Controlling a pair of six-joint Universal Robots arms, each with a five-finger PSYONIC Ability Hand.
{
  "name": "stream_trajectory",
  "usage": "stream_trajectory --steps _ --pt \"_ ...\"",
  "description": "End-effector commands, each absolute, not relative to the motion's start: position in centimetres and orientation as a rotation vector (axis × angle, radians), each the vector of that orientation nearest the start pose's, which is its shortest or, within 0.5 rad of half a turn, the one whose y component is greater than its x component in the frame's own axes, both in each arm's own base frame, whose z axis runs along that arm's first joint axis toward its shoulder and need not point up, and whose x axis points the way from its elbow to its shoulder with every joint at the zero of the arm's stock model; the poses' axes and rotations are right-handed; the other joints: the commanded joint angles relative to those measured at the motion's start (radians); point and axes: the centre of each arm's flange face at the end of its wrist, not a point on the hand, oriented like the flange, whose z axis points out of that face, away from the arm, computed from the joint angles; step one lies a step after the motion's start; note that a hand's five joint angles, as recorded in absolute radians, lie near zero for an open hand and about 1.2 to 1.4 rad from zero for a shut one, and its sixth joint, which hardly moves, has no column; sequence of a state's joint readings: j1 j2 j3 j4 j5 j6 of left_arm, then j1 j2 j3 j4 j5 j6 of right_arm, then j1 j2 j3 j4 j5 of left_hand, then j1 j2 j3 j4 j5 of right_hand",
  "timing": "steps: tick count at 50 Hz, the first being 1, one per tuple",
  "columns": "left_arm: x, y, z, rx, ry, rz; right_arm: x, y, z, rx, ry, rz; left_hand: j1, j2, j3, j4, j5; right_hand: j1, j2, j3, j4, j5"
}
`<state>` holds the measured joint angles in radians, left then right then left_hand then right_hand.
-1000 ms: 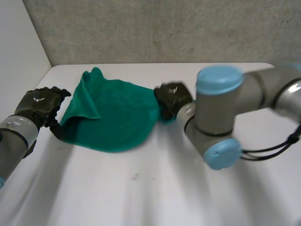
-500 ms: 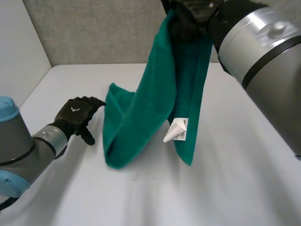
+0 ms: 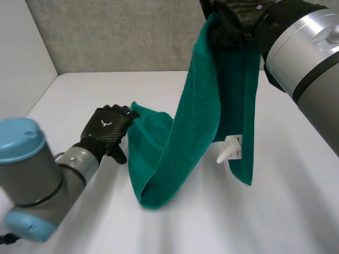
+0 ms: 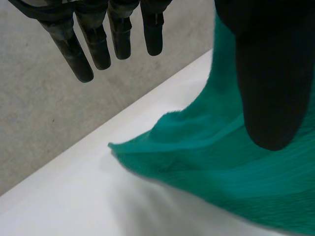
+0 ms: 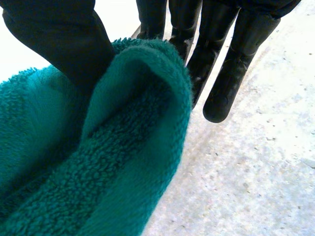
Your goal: Fold the towel.
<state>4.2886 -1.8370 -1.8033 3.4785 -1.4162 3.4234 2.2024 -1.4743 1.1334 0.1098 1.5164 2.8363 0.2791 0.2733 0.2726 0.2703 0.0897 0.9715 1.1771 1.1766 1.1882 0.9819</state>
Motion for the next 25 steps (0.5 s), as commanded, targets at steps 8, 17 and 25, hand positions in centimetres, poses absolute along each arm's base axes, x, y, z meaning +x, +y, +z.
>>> stream_trajectory --steps 8,17,25 --pt "-25.5 -17.9 16.4 1.390 2.534 -1.891 30.0 -20.0 40.6 -0.836 1.586 -2.254 0.017 0.022 0.023 0.025 0.031 0.425 0.219 0.220 0.208 0.240" --pt "-26.1 -18.8 14.8 1.427 2.509 -1.865 30.1 -19.8 40.8 -0.821 1.581 -2.243 0.084 0.090 0.091 0.093 0.099 0.425 0.219 0.220 0.208 0.240" --pt "-28.9 -19.8 12.8 1.496 2.474 -1.904 29.3 -18.8 42.2 -0.746 1.550 -2.231 0.090 0.096 0.096 0.099 0.105 0.425 0.219 0.220 0.208 0.240"
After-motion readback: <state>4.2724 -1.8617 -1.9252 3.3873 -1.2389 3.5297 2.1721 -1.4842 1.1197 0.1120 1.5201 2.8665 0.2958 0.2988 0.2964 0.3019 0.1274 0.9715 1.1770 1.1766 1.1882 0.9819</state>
